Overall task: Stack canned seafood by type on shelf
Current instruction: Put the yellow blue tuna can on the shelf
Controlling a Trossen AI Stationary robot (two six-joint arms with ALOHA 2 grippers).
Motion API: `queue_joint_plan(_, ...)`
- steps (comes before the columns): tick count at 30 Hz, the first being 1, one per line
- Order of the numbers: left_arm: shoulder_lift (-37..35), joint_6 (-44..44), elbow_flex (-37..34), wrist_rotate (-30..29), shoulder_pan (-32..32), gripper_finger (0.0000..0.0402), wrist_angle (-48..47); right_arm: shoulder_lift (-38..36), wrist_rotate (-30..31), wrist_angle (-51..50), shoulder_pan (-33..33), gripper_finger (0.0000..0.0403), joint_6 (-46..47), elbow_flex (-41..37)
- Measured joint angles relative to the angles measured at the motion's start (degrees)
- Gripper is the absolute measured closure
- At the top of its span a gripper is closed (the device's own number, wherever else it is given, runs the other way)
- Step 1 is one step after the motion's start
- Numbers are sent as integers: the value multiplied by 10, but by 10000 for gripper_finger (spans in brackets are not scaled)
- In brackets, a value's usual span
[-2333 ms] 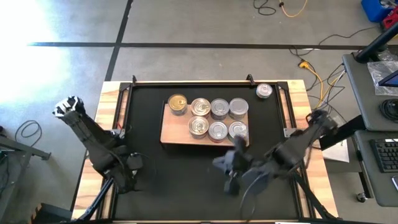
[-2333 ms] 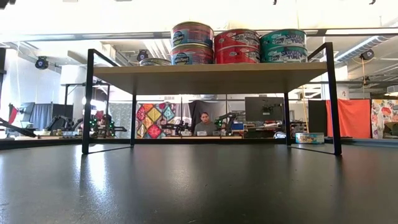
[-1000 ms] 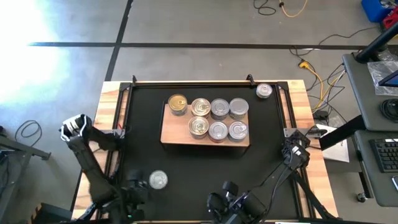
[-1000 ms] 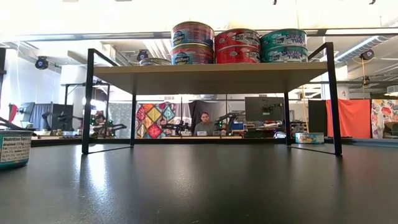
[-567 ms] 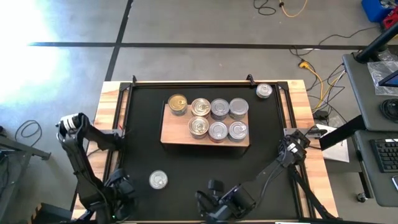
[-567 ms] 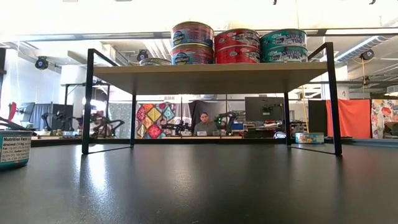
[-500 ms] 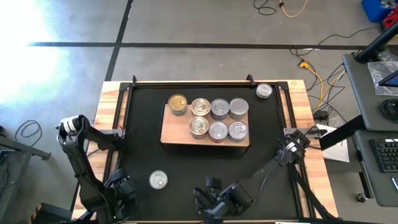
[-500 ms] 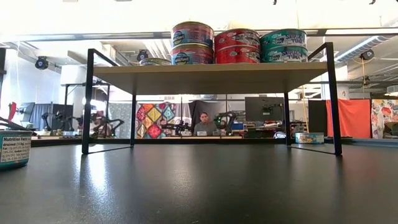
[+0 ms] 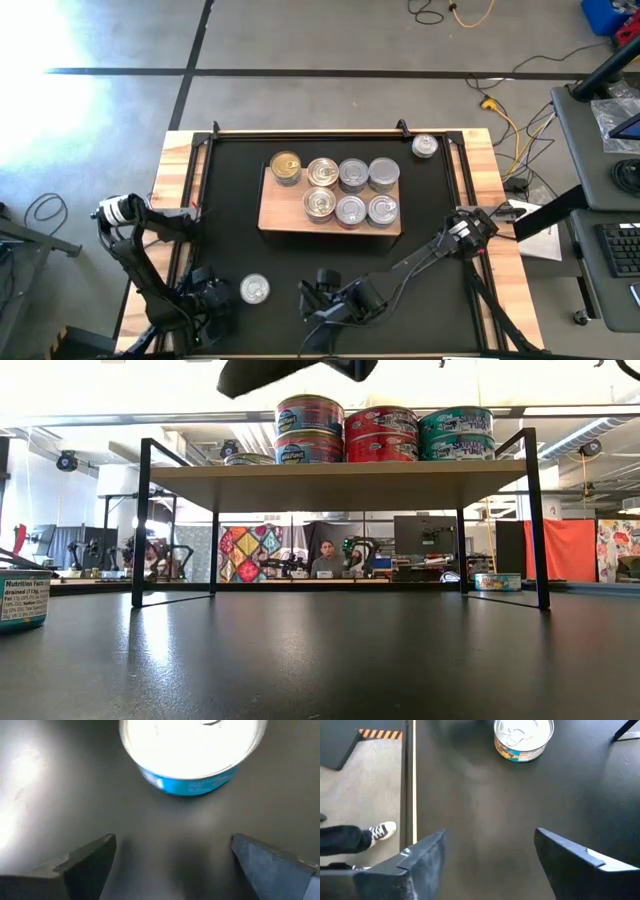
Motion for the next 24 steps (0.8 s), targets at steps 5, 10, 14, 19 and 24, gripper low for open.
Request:
queue_joint_plan(5, -3, 102, -9, -7, 28, 13, 64, 0, 34, 27, -1, 72, 0, -29)
queue_joint_plan(10, -3, 129, -5, -30, 49, 13, 85, 0, 42, 28, -2, 49, 19, -44)
queue_joint_plan(14, -2, 102, -21, -63, 52, 13, 108, 0, 57, 51, -4, 44, 24, -64)
queue_joint_plan(19, 24, 36, -37, -101, 51, 13, 181, 0, 71, 112, -21, 44, 21, -120)
queue_joint_plan(24, 82, -43, -1, -165, 45, 13, 171, 0, 72, 123, -32, 44, 13, -130)
